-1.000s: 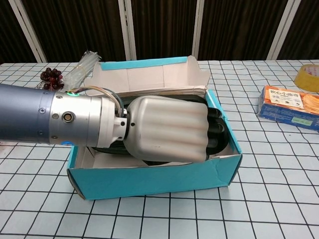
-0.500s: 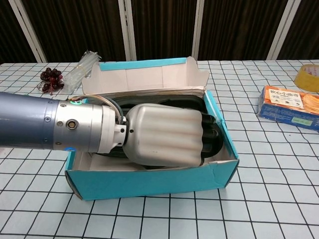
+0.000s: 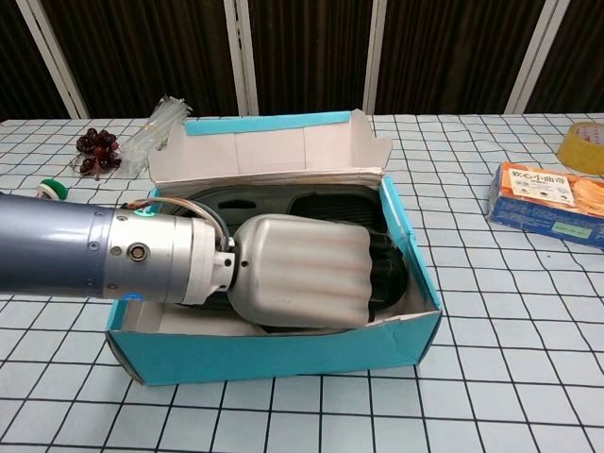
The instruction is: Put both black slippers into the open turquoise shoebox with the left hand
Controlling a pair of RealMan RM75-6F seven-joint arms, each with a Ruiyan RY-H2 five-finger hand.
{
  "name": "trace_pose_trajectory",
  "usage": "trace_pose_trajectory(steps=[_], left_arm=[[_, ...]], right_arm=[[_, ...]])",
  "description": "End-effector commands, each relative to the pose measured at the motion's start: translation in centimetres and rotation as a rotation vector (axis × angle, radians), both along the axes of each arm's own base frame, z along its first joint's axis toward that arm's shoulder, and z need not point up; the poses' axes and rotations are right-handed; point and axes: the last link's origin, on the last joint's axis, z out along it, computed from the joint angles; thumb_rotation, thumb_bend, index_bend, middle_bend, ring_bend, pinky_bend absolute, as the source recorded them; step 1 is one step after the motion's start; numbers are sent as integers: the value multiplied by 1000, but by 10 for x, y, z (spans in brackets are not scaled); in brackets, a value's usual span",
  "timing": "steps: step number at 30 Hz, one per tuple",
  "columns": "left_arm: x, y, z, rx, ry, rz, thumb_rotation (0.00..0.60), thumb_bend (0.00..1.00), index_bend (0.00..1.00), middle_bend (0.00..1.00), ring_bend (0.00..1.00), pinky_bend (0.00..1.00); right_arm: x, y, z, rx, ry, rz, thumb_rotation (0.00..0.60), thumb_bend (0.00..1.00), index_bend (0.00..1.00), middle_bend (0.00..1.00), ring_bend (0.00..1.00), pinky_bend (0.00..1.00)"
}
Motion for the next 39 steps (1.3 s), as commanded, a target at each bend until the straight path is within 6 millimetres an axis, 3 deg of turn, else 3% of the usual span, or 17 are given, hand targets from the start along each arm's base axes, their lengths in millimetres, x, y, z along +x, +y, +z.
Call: trace_pose_trajectory(steps=[1,9,17,25,29,39], left_arm=[[-2,0,-1,-3,6,4,600,518,493,628,198,236],[-4,-1,-2,-2,12,3,600,501,472,604,193,236],[7,3,7,45,-18,-44,599,422,303,459,114,210],[13,5,20,98,0,-81,432,302,112,173,24,155],[13,4,28,132,22,-93,392,232,27,33,0,117],[19,-3,50,180,23,-75,398,154,0,1,0,113]], right_arm=[[0,0,0,0,0,0,600,235,100,133,124,94],[0,0,1,-3,-2,-2,600,236,100,133,123,94],[0,1,1,-6,-4,0,600,235,100,134,124,94],[0,1,2,-7,-6,-1,600,235,100,134,123,94],[0,1,3,-9,-8,-2,600,235,100,134,124,94],[1,2,2,-7,-11,1,600,235,100,134,123,94]])
